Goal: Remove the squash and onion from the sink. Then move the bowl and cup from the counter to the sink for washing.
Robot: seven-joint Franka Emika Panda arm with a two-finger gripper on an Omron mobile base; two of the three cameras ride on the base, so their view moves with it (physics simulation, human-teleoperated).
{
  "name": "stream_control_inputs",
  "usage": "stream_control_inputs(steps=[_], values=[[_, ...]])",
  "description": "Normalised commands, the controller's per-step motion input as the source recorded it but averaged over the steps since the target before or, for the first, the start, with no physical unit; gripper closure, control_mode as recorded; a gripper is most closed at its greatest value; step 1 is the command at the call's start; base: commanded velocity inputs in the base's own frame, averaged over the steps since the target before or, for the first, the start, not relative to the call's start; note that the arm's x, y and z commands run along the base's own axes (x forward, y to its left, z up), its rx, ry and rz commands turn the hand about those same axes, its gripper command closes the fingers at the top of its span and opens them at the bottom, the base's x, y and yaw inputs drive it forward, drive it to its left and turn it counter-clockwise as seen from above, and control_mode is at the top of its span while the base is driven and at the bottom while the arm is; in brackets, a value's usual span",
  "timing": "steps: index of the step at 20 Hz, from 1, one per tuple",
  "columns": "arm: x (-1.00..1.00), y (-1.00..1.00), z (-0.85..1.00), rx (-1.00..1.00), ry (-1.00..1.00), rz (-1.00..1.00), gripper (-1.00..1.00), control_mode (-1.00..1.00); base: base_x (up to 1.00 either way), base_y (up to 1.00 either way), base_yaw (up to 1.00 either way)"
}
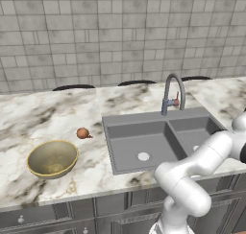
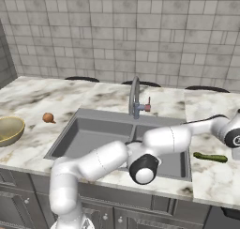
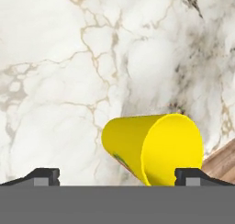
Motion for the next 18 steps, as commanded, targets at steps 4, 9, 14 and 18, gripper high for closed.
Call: stream_control_inputs(steps=[4,9,14,18], values=[[0.15,-0.21,0.00,0.02,0.03,0.04,-1.00,-1.00,0.00,0.00,0.00],[0.13,-0.24,0.00,0.01,0.05,0.02,-1.00,-1.00,0.00,0.00,0.00],[0.13,-0.25,0.00,0.01,0.06,0.01,-1.00,-1.00,0.00,0.00,0.00],[0.14,-0.26,0.00,0.01,0.06,0.00,-1.00,-1.00,0.00,0.00,0.00]])
